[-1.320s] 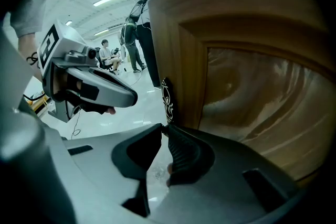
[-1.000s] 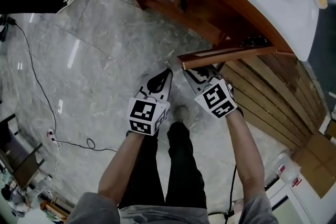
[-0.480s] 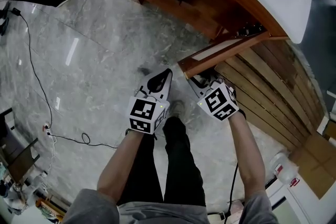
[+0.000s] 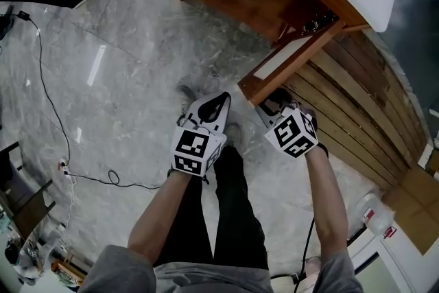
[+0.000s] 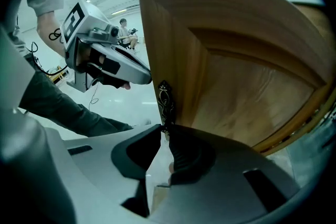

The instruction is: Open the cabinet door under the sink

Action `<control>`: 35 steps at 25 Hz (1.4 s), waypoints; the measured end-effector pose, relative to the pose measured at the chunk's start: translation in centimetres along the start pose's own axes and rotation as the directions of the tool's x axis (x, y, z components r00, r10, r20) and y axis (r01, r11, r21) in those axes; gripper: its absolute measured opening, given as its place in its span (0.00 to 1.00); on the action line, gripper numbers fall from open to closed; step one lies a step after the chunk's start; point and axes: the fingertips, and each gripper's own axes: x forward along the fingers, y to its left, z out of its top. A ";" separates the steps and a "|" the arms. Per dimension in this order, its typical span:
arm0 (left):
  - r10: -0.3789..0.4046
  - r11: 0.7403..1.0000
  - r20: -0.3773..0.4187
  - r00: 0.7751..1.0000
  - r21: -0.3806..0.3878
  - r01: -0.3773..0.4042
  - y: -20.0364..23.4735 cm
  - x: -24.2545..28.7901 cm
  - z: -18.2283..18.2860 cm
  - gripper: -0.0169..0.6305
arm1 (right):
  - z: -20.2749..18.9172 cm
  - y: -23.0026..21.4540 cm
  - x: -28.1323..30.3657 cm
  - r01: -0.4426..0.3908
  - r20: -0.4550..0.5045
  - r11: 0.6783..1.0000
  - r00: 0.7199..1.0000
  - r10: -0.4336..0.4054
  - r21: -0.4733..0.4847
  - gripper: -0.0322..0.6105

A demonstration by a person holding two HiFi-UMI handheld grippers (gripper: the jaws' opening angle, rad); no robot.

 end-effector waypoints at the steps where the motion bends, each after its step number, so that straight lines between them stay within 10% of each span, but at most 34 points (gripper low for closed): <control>1: -0.004 1.000 -0.001 1.000 0.001 0.004 -0.3 0.0 -0.1 0.04 | -0.4 0.1 -0.3 0.000 -0.008 1.000 1.000 0.000 0.001 0.13; 21: -0.055 0.995 -0.028 0.998 0.081 0.057 -5.8 1.0 1.5 0.04 | -7.2 0.8 -5.6 0.082 -0.024 0.984 0.997 -0.079 0.156 0.11; 35: -0.068 0.982 -0.020 0.997 0.174 0.071 -9.1 -2.2 8.2 0.04 | -3.0 0.3 -11.6 0.116 0.060 0.970 0.989 -0.132 0.216 0.06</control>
